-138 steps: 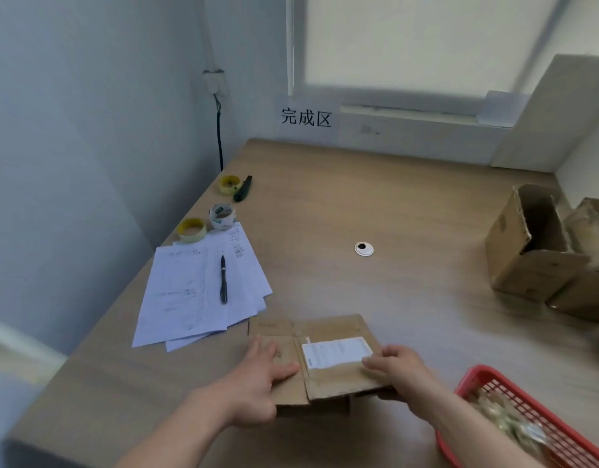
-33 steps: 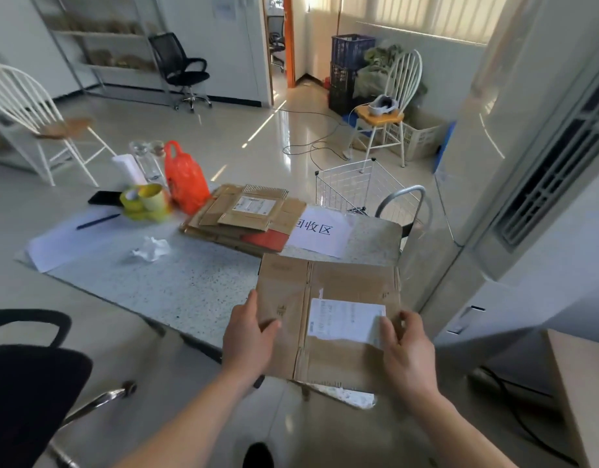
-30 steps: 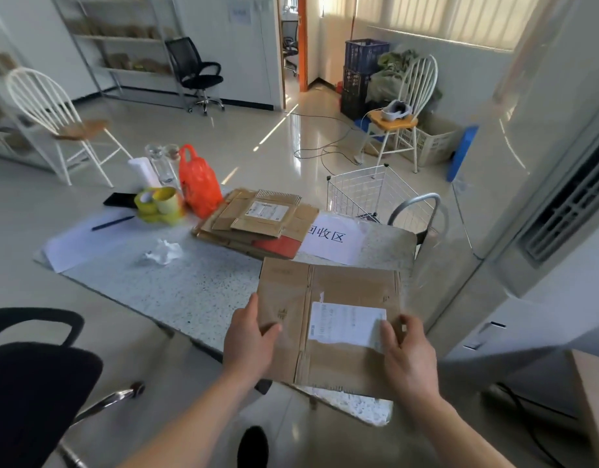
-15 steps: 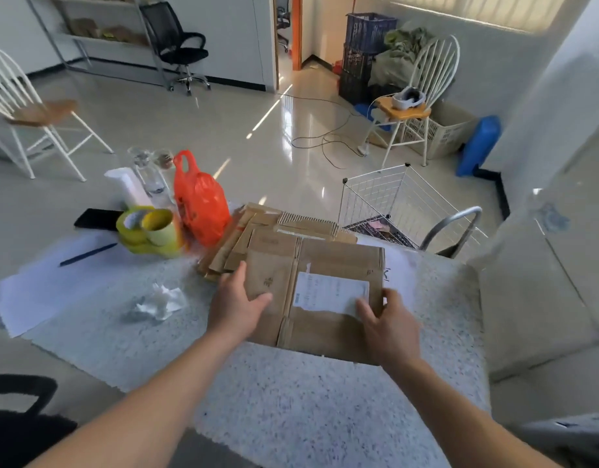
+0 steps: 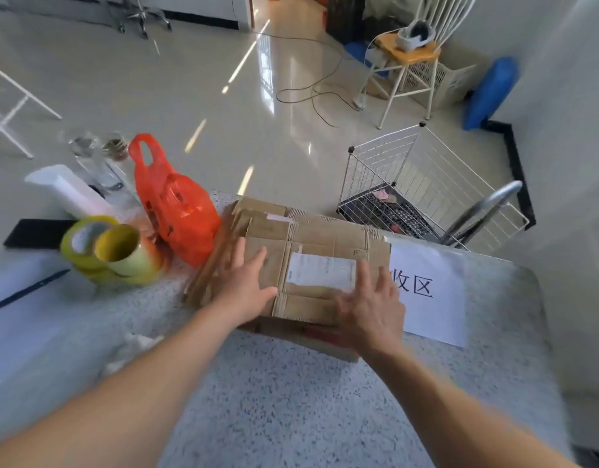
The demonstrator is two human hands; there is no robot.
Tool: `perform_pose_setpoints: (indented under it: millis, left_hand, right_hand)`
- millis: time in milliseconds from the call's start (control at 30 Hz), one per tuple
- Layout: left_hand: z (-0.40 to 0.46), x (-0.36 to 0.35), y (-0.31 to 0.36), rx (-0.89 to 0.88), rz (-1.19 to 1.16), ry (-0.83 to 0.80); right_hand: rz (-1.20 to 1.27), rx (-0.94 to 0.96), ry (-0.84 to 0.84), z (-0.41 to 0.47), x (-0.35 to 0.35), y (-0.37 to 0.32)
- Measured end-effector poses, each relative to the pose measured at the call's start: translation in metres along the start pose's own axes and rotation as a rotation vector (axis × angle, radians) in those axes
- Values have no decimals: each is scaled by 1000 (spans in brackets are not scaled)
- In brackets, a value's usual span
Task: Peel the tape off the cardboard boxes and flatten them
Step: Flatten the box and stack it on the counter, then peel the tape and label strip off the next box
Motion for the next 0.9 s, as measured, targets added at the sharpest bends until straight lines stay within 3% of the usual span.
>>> perform_pose_setpoints:
  millis: [100,167,367,533,667,767,900]
  left_hand:
    - [7,-43,14,-111,130,-163]
    - [11,-63,15,-144,234,-200]
    - [20,-89,4,-206,359,-174]
    - [19,-88,5,-198,440,-183]
    - [10,-67,24,-153,450,-164]
    - [-10,-50,60,-207,377,-55]
    - [-63,-51,140,-394,295,38]
  right_hand:
    - [-127,185,-136,-10,-40,2]
    - [-118,209,-171,-14,-56,9]
    - [-93,242,-101,-16,-70,21]
    - [-50,234,-147,-14,-73,21]
    - [23,285,-226,-7,-48,10]
    - [180,218,-109,-16,1,22]
    - [235,68,-11,-60,51,88]
Point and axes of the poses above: each hand's wrist, its own z-axis towards the middle knuckle, its own x-axis out of the back of the hand, y = z × x, the point moved 8 cm from there along z, towards the middle knuckle, and after that the axes turned 9 degrees about z, right-handed, at the moved point
